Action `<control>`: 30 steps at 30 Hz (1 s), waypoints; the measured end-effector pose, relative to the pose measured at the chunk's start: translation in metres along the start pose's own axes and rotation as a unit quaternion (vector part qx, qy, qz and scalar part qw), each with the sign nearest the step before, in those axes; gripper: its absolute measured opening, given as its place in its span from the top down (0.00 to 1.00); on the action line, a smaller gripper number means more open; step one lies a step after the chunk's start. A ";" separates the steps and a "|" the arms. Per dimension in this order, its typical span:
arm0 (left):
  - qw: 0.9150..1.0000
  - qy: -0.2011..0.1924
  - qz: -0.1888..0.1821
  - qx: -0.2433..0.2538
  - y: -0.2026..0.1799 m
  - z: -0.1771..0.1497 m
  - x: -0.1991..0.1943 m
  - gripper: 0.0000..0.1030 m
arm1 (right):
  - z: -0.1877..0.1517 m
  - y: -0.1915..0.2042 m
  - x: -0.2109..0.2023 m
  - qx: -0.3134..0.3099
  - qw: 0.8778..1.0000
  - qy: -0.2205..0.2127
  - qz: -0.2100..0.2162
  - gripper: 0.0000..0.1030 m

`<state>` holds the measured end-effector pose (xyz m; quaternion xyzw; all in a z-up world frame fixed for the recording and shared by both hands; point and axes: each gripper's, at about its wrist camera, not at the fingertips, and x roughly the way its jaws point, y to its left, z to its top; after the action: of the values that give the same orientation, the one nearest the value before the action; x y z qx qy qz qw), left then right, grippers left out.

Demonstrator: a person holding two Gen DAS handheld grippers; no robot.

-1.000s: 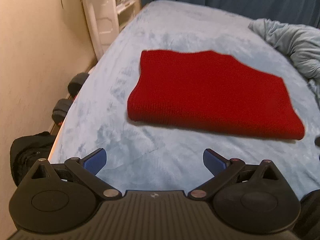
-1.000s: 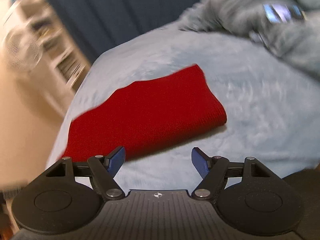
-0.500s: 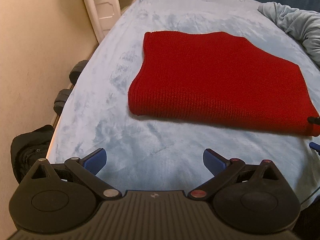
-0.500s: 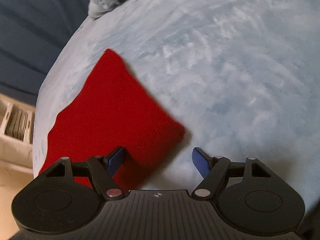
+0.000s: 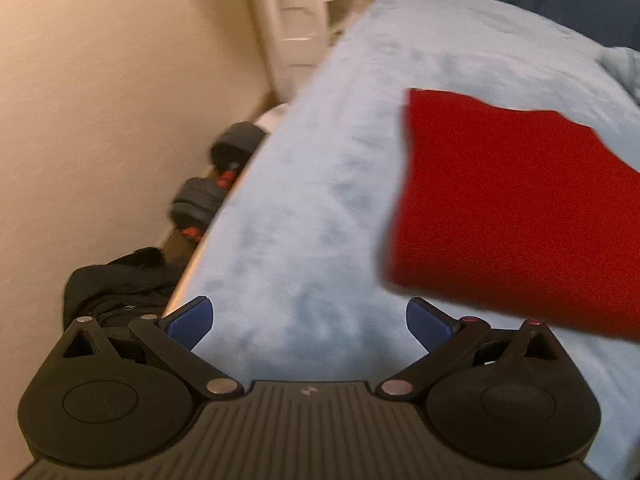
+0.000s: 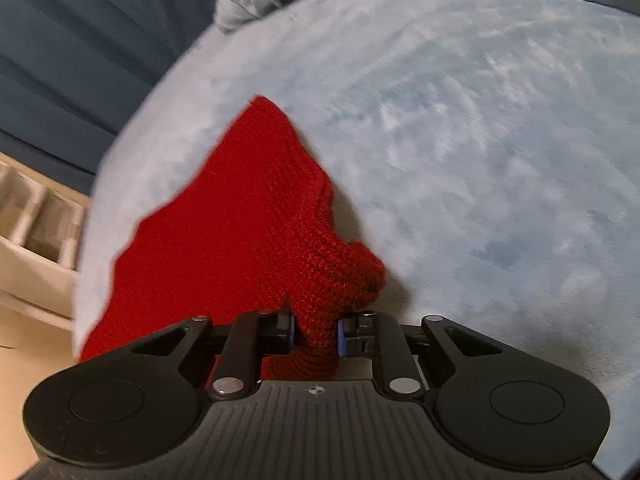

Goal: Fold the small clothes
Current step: 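Grasp the cardigan edge with the right gripper and fold it over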

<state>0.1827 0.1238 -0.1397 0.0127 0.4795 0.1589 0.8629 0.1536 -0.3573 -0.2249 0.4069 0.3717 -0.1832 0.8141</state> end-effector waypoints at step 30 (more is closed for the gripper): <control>0.989 0.015 -0.073 -0.124 0.092 -0.005 0.019 0.00 | -0.257 0.260 -0.059 -0.643 0.749 -0.017 0.157 0.44</control>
<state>0.1641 0.2161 -0.1420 -0.1319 0.4682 0.1541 0.8600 0.1533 0.0042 -0.1442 -0.1637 0.3183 0.2225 0.9068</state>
